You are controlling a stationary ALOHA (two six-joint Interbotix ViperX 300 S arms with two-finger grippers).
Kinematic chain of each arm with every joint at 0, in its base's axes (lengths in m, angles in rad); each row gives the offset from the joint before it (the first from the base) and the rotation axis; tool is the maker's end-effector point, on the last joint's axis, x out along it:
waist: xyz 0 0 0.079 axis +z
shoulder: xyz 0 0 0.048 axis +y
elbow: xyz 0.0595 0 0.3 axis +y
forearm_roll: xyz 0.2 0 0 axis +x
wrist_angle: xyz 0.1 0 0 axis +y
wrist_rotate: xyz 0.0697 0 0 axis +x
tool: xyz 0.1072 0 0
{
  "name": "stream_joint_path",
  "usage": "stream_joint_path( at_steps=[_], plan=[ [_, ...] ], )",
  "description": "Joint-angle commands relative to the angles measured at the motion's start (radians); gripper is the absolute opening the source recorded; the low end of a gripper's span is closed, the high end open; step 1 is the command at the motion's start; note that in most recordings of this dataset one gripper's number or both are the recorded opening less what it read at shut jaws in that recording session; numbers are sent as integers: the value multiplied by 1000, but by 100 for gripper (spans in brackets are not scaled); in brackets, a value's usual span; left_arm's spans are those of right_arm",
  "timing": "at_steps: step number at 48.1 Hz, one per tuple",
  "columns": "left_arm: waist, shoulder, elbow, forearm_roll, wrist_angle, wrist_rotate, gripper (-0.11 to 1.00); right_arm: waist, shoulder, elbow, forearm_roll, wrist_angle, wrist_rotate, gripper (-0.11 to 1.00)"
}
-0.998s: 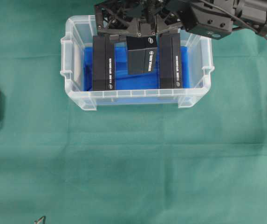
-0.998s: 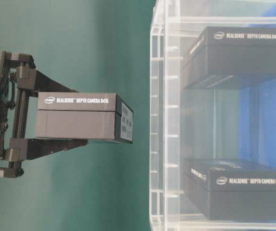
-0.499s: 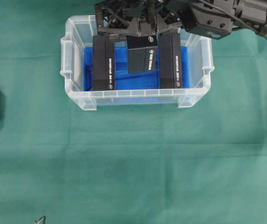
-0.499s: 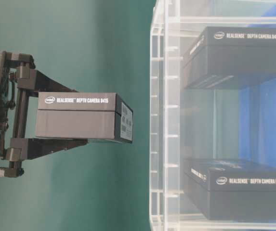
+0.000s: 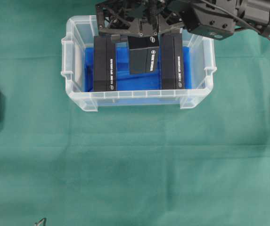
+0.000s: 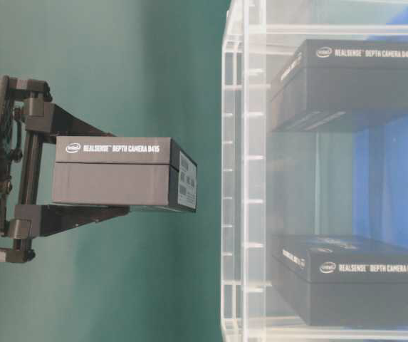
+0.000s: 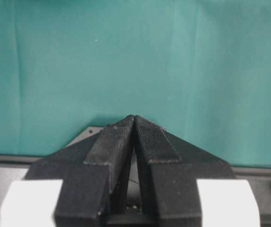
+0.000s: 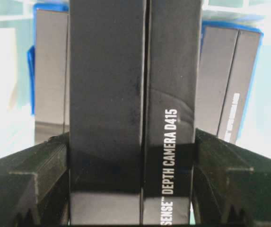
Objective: Take the box out of the case with the right arm.
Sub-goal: 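Lift the middle box straight up out of the case, then carry the box toward the front and set it on the cloth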
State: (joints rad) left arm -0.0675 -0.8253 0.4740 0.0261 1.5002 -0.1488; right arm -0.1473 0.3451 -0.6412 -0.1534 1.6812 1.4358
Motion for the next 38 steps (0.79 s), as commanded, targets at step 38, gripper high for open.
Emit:
stream_joint_path(
  at_steps=[38],
  plan=[
    [-3,6,-26,0,-5,-44,0,259,-48,-29,-40,23,170,66]
  ],
)
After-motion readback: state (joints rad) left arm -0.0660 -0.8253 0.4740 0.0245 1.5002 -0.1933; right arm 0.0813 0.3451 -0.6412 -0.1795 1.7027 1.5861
